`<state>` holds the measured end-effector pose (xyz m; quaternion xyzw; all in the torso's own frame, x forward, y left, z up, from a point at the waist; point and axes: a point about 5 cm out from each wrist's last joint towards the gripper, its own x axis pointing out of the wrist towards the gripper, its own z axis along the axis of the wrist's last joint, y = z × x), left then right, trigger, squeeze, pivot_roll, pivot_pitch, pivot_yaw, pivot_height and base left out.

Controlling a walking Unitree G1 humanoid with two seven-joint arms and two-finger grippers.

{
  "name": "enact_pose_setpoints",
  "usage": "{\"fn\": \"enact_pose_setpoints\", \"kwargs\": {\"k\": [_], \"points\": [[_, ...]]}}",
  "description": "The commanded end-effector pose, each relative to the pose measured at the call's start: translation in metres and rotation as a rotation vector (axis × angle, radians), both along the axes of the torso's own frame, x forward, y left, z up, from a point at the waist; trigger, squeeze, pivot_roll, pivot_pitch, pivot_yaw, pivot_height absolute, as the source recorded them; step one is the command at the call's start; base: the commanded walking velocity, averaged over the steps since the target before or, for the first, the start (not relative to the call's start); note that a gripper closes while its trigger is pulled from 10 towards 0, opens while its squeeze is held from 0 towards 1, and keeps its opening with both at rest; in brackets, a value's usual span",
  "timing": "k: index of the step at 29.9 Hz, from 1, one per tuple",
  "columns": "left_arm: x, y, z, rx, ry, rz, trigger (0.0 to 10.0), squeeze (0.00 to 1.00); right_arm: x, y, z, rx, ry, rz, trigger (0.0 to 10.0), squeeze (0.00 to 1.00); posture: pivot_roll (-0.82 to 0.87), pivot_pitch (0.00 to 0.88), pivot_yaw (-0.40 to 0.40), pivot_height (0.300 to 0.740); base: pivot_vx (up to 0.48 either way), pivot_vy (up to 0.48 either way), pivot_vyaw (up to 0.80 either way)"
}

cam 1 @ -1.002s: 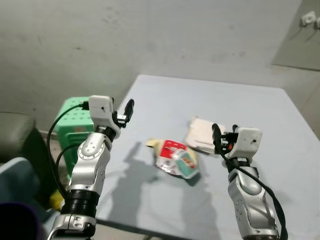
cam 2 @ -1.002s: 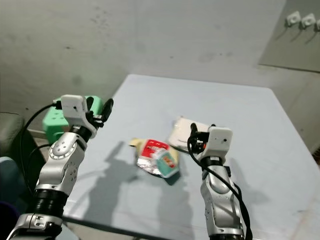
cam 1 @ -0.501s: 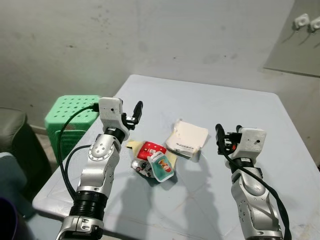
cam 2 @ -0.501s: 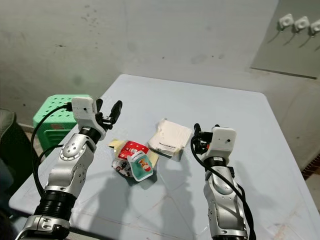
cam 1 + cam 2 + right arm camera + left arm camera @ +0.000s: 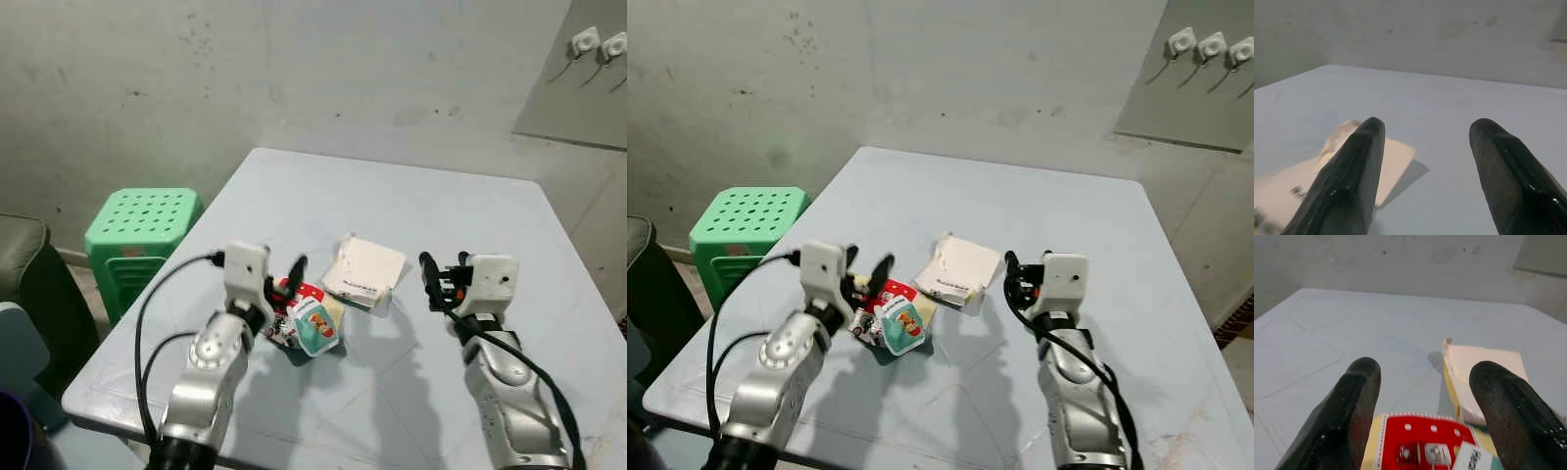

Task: Picking trash to rubbish bin

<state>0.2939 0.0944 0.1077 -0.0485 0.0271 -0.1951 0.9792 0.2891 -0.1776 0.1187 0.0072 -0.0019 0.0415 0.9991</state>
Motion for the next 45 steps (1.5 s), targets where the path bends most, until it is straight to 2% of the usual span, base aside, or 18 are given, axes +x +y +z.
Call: {"fn": "enact_pose_setpoints", "kwargs": {"k": [1,10,15,20,24,30,34,39,45], "points": [[-0.002,-0.002,0.009,0.004,-0.032,-0.011,10.0,0.0,-0.002,0.0,0.003,-0.009,-0.003,0.048,10.0,0.0,-0.04,0.0,-0.045,0.74,0.0,0.0,0.0],[-0.002,0.011,0.021,0.014,-0.055,0.031,10.0,0.0,0.004,0.005,0.001,-0.045,0.062,0.228,10.0,0.0,-0.02,0.0,-0.062,0.74,0.0,0.0,0.0],[-0.001,0.022,0.026,0.016,-0.055,0.068,10.0,0.0,0.017,0.013,-0.003,-0.106,0.122,0.362,10.0,0.0,0.0,0.0,-0.082,0.74,0.0,0.0,0.0],[-0.011,0.015,0.022,0.013,-0.032,0.014,10.0,0.0,0.027,0.02,-0.004,-0.143,0.137,0.431,10.0,0.0,0.01,0.0,-0.086,0.74,0.0,0.0,0.0],[-0.025,0.008,0.016,0.01,-0.001,-0.023,10.0,0.0,0.039,0.024,-0.006,-0.194,0.164,0.52,10.0,0.0,0.03,0.0,-0.093,0.74,0.0,0.0,0.0],[-0.035,0.001,0.015,0.001,0.026,-0.056,10.0,0.0,0.049,0.022,-0.007,-0.243,0.189,0.571,10.0,0.0,0.05,0.0,-0.103,0.74,0.0,0.0,0.0],[-0.038,0.0,0.014,0.002,0.029,-0.062,10.0,0.0,0.053,0.022,-0.008,-0.255,0.209,0.617,10.0,0.0,0.05,0.0,-0.104,0.74,0.0,0.0,0.0],[-0.04,0.001,0.016,0.001,0.036,-0.055,10.0,0.0,0.055,0.023,-0.014,-0.288,0.247,0.739,10.0,0.0,0.05,0.0,-0.104,0.74,0.0,0.0,0.0],[-0.04,0.001,0.017,-0.001,0.037,-0.051,10.0,0.0,0.054,0.026,-0.022,-0.284,0.293,0.77,10.0,0.0,0.06,0.0,-0.102,0.74,0.0,0.0,0.0]]}}
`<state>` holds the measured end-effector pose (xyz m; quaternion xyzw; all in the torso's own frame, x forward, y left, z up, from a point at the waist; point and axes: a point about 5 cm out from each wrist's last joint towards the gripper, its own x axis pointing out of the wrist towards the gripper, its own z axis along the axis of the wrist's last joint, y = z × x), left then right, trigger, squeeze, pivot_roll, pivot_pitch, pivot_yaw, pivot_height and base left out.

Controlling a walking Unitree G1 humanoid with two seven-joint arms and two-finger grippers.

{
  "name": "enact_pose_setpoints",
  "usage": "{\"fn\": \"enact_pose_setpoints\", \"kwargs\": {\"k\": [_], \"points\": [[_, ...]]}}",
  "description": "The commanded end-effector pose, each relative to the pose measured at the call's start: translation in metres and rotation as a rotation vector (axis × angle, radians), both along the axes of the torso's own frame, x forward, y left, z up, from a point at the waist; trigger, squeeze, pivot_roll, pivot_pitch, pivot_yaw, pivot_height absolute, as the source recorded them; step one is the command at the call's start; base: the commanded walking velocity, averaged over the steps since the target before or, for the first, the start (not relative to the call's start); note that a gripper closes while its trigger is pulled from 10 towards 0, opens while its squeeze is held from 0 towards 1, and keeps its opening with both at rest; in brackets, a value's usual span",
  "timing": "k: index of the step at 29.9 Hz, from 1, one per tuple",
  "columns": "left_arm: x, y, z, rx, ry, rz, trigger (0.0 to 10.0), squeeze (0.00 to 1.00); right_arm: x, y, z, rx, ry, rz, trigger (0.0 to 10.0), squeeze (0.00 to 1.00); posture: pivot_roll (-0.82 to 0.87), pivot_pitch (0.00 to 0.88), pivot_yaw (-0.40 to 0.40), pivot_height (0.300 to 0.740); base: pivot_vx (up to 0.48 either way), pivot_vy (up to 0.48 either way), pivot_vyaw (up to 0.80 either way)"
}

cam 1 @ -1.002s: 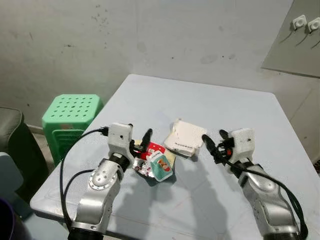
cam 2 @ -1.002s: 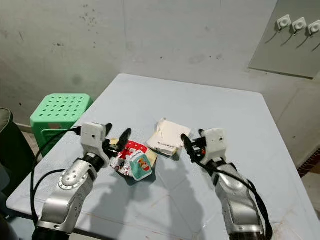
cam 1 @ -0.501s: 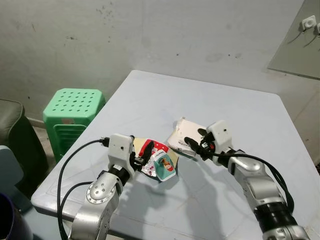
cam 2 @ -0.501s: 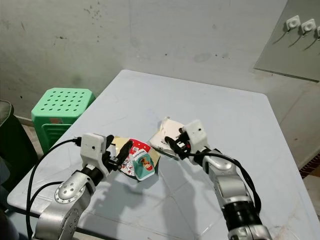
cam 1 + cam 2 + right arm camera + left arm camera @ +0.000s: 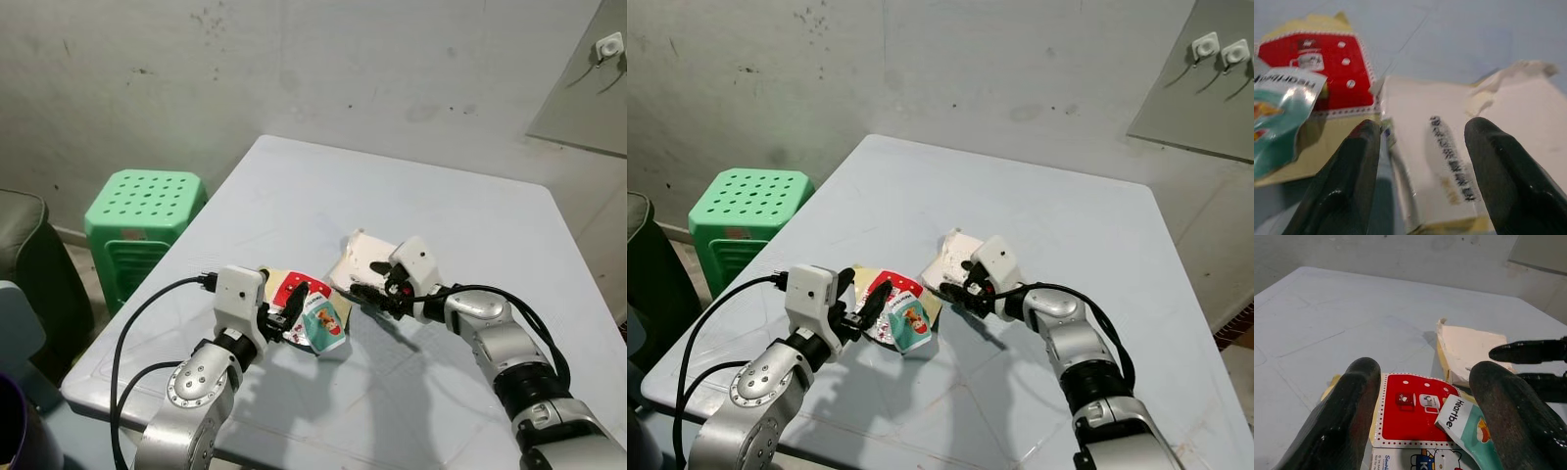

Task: Picking trash to rubbish bin

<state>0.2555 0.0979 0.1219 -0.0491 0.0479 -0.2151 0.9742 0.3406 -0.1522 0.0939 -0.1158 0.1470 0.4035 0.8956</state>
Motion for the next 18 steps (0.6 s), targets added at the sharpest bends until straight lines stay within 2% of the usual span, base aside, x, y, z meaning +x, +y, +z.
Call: {"fn": "enact_pose_setpoints", "kwargs": {"k": [1,6,14,17,18], "points": [[-0.002,-0.004,0.003,-0.009,-0.001,-0.009,10.0,0.0,0.001,0.002,-0.003,-0.013,0.024,0.02,10.0,0.0,0.06,0.0,-0.102,0.74,0.0,0.0,0.0],[-0.002,-0.004,0.004,-0.01,-0.001,-0.01,10.0,0.0,0.0,0.007,-0.013,-0.003,0.053,-0.005,10.0,0.0,0.06,0.0,-0.099,0.74,0.0,0.0,0.0],[-0.002,-0.005,0.005,-0.014,0.002,-0.012,10.0,0.0,0.004,0.013,-0.017,0.045,0.012,-0.124,10.0,0.0,0.06,0.0,-0.093,0.74,0.0,0.0,0.0],[-0.001,-0.005,0.006,-0.014,-0.001,-0.014,10.0,0.0,0.003,0.015,-0.021,0.078,0.051,-0.159,10.0,0.0,0.06,0.0,-0.089,0.74,0.0,0.0,0.0],[-0.001,-0.005,0.006,-0.014,-0.001,-0.014,10.0,0.0,0.004,0.015,-0.021,0.076,0.042,-0.169,2.3,0.0,0.06,0.0,-0.09,0.74,0.0,0.0,0.0]]}}
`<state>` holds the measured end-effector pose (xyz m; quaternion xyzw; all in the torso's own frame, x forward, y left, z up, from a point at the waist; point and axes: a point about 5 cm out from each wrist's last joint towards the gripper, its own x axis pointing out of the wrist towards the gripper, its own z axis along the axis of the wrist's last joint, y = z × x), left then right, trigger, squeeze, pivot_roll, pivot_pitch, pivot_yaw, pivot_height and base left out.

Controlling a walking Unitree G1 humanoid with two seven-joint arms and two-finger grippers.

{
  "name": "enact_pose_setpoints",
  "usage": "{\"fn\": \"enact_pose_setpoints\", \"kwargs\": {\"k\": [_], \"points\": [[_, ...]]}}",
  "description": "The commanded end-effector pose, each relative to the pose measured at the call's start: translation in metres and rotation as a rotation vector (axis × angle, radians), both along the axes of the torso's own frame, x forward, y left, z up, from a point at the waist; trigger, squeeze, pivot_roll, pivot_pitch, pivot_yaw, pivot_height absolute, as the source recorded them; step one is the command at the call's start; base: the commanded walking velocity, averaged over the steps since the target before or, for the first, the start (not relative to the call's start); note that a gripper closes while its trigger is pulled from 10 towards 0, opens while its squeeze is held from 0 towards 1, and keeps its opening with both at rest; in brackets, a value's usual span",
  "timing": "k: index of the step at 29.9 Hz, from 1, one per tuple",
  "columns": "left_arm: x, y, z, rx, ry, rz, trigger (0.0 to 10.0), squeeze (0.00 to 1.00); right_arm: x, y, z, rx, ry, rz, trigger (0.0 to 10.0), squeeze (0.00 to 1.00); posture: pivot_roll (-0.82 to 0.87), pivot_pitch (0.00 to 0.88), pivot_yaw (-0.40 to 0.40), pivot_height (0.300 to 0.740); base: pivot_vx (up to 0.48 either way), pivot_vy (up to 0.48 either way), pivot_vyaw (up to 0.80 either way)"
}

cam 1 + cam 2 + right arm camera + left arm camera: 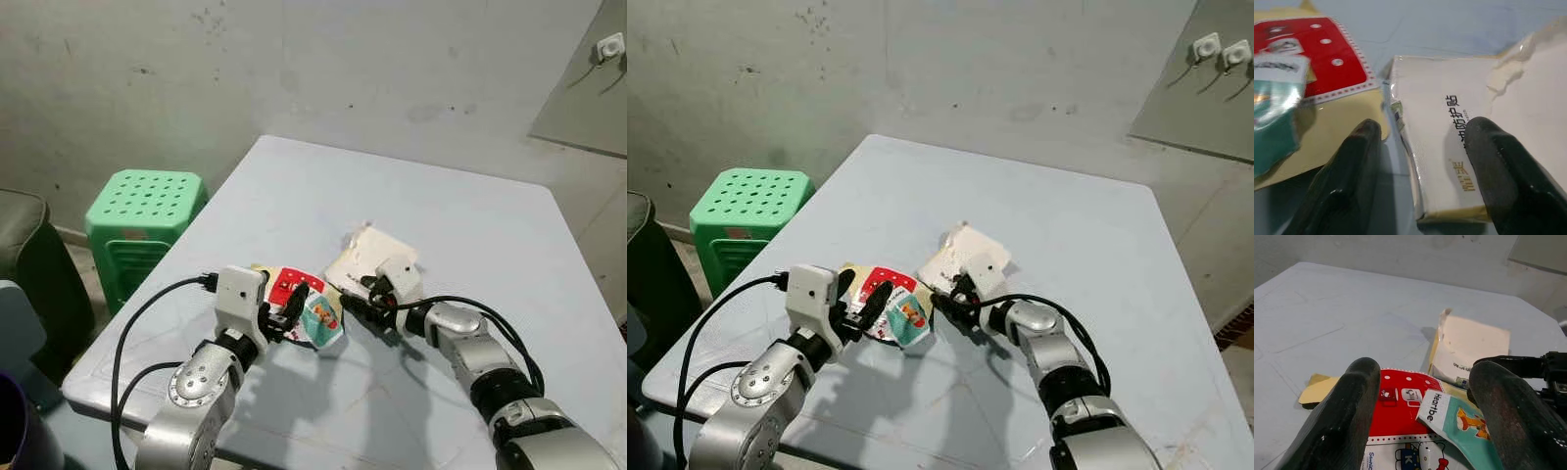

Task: Picking trash to rubbish bin

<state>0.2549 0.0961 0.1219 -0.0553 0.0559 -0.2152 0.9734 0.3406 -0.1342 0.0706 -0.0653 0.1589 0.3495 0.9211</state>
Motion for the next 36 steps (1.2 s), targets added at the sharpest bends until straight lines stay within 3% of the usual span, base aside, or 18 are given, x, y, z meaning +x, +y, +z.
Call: {"fn": "enact_pose_setpoints", "kwargs": {"k": [1,2,25,31,36], "points": [[0.0,-0.003,0.006,-0.006,-0.02,-0.013,10.0,0.0,0.004,-0.003,0.003,0.002,-0.007,-0.039,2.3,0.0,0.06,0.0,-0.09,0.74,0.0,0.0,0.0],[0.0,-0.003,0.007,-0.007,-0.02,-0.012,10.0,0.0,0.004,-0.004,0.002,-0.002,-0.005,-0.045,0.0,0.0,0.06,0.0,-0.09,0.74,0.0,0.0,0.0],[0.004,-0.004,0.009,-0.022,-0.018,-0.005,10.0,0.0,0.003,-0.013,0.0,0.024,0.043,-0.046,0.0,0.0,0.05,0.0,-0.087,0.74,0.0,0.0,0.0],[0.005,-0.004,0.009,-0.023,-0.022,-0.004,10.0,0.0,0.002,-0.013,0.002,0.076,0.072,-0.006,0.0,0.0,0.05,0.0,-0.085,0.74,0.0,0.0,0.0],[0.007,-0.004,0.01,-0.023,-0.027,-0.006,10.0,0.0,0.001,-0.017,0.008,0.188,0.078,0.028,0.0,0.0,0.05,0.0,-0.083,0.74,0.0,0.0,0.0]]}}
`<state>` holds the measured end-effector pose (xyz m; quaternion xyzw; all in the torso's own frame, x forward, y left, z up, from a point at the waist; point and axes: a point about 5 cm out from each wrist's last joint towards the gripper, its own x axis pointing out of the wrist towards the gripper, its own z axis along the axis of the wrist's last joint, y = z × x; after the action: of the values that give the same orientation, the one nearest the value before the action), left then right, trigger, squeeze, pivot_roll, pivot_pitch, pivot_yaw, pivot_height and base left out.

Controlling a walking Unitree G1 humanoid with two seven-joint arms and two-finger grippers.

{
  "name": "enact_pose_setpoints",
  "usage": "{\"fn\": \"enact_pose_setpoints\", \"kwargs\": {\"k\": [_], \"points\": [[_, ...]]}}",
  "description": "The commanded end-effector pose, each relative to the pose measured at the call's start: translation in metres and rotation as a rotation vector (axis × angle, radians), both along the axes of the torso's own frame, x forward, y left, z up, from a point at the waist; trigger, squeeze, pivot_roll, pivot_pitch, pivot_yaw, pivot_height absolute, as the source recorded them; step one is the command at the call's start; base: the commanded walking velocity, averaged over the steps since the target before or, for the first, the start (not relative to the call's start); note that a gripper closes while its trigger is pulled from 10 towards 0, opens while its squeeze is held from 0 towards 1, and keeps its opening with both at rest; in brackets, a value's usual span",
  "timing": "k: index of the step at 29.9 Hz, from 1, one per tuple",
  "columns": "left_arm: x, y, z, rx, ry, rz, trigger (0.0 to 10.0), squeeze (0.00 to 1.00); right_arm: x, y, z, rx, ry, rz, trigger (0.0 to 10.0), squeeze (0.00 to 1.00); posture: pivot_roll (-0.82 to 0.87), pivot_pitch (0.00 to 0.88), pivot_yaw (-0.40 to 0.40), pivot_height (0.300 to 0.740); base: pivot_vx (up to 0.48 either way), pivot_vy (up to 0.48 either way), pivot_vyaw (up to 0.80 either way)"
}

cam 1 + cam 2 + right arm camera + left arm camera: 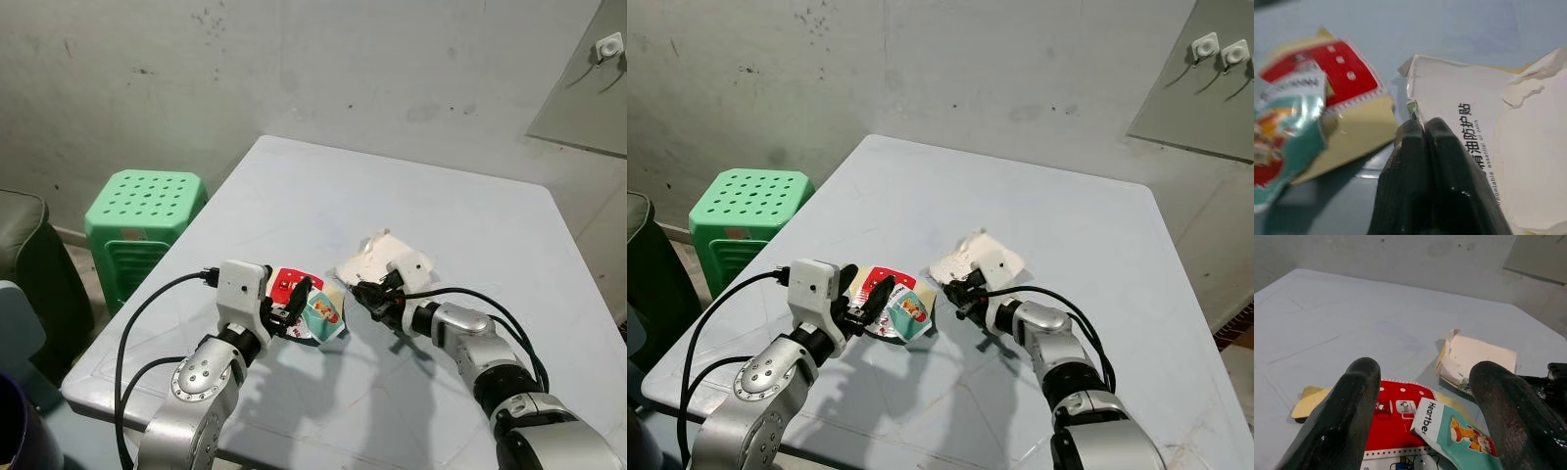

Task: Picking trash to rubbish bin

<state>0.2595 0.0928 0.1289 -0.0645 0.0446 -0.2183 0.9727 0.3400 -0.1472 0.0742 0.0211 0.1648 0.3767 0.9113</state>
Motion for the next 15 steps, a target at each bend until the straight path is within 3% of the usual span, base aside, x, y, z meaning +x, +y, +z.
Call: {"fn": "enact_pose_setpoints", "kwargs": {"k": [1,10,15], "points": [[0.002,-0.001,0.003,0.001,-0.009,-0.002,10.0,0.0,0.002,-0.004,0.005,0.026,0.001,-0.002,0.0,0.0,0.05,0.0,-0.083,0.74,0.0,0.0,0.0],[0.013,-0.001,0.009,0.009,-0.049,-0.004,10.0,0.0,0.012,-0.026,0.045,0.297,-0.129,-0.079,0.0,0.0,0.04,0.0,-0.073,0.74,0.0,0.0,0.0],[0.02,-0.001,0.013,0.017,-0.077,-0.008,10.0,0.0,0.016,-0.034,0.062,0.36,-0.216,-0.156,0.0,0.0,0.03,0.0,-0.068,0.74,0.0,0.0,0.0]]}}
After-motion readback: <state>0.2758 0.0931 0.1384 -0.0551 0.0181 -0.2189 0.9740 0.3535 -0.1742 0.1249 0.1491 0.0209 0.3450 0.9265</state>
